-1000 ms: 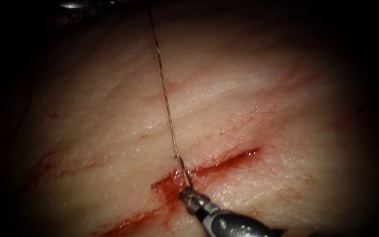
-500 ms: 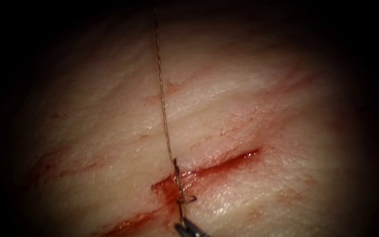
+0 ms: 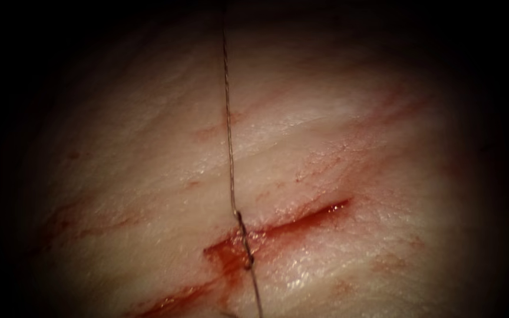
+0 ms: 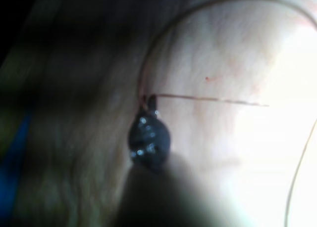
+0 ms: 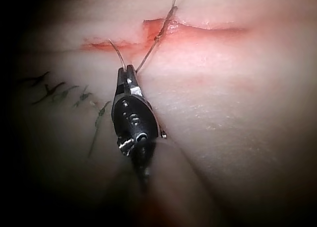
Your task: Wound Closure
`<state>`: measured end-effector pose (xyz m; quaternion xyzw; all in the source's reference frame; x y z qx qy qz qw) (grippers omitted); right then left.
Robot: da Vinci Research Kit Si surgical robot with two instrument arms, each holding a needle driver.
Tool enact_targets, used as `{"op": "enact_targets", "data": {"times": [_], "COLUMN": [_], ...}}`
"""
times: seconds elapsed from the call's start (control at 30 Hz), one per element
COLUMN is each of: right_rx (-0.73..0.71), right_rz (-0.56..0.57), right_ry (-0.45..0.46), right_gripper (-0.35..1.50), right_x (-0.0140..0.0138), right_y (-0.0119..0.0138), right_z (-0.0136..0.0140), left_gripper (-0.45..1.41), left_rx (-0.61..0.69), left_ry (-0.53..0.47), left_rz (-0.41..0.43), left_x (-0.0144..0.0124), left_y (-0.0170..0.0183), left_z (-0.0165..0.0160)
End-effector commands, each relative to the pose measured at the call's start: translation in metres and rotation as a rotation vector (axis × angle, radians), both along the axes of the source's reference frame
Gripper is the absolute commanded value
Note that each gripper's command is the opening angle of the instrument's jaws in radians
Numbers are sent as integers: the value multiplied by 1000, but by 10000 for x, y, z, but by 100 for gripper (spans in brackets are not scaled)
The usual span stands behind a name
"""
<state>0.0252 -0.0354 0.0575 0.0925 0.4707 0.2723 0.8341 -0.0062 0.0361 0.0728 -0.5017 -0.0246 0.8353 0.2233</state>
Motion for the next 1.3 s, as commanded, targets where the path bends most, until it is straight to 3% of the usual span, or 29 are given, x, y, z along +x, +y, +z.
{"op": "enact_targets", "data": {"times": [0.03,0.23,0.37,0.63,1.13,1.3], "right_rx": [14,56,62,106,153,156], "right_rz": [-26,-160,-243,-277,-345,-351], "right_ry": [4,-6,-28,-33,-41,-40], "right_gripper": [-35,-35,-35,-35,-35,-35], "right_x": [11,17,21,10,-13,-18], "right_y": [-17,-43,-64,-98,-149,-148], "right_z": [0,-4,1,15,-13,-17], "left_gripper": [-45,-45,-45,-45,-45,-45], "left_rx": [-5,-20,-37,-89,-120,-121], "left_ry": [1,8,16,53,67,67], "left_rz": [-2,-1,8,4,-10,-9], "left_x": [-7,-12,-6,-3,-14,-13], "left_y": [4,-8,2,15,19,18], "left_z": [6,11,6,0,3,3]}}
